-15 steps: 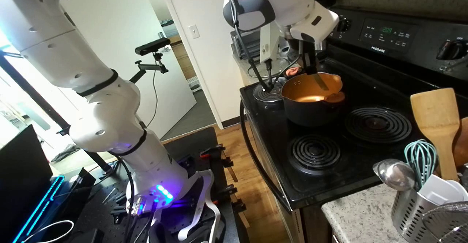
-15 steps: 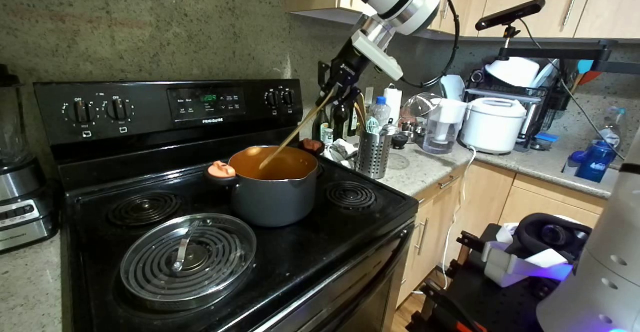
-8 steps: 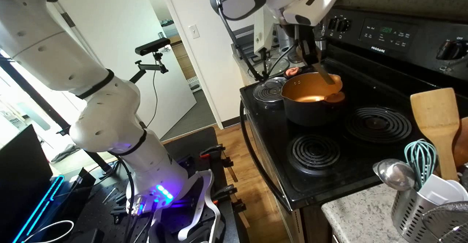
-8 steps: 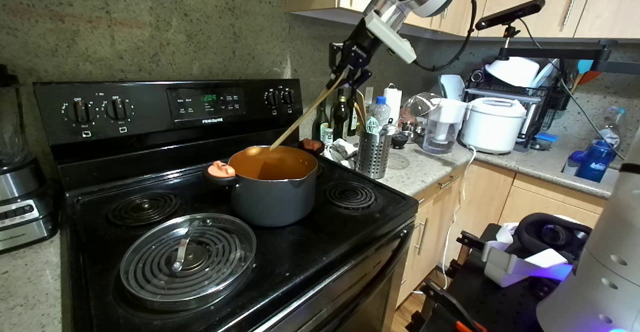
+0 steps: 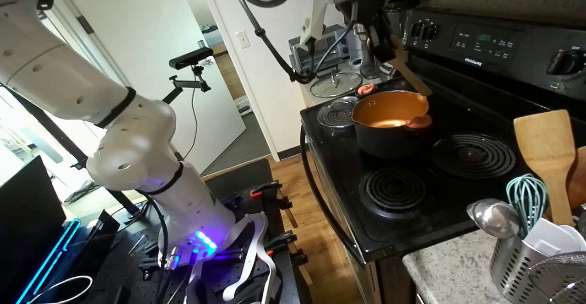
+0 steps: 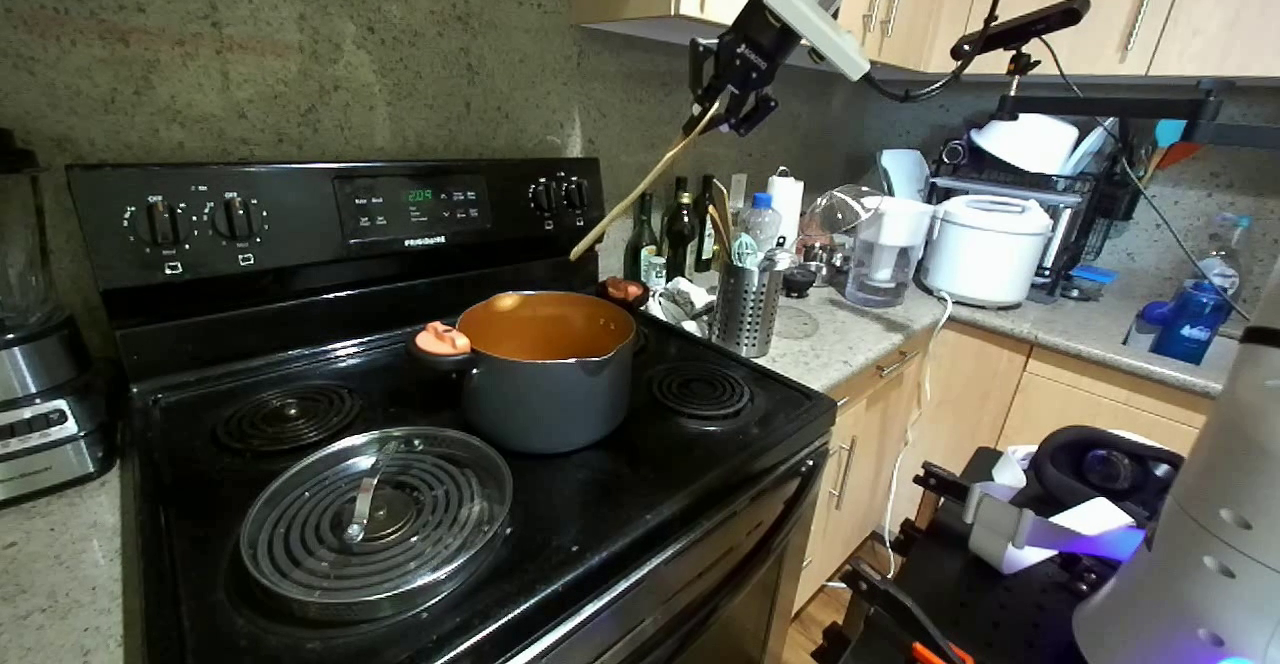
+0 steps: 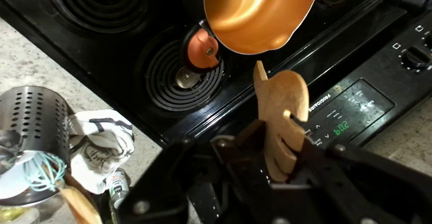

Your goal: Pick up the wooden spoon from the pot and put it in the dish dryer

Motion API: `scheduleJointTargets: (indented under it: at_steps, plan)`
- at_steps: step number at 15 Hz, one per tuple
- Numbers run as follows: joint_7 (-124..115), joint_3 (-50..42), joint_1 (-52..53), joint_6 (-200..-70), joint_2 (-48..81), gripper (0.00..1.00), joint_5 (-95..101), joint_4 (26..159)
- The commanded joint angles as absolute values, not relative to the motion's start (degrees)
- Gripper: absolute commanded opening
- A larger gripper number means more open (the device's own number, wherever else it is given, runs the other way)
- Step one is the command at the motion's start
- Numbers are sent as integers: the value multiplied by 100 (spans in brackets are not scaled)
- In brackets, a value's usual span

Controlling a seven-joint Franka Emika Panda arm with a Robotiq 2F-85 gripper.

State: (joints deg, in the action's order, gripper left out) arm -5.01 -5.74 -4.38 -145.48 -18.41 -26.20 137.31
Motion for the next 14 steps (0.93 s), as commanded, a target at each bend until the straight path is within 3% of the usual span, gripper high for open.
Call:
scheduleJointTargets:
  at_steps: [1,14]
  plan:
    - [-1100,-494,-656,-14542,-2348,3,-2080,14013]
    - [-2351,-174,-1674,-14784,-3606,3,-599,14661]
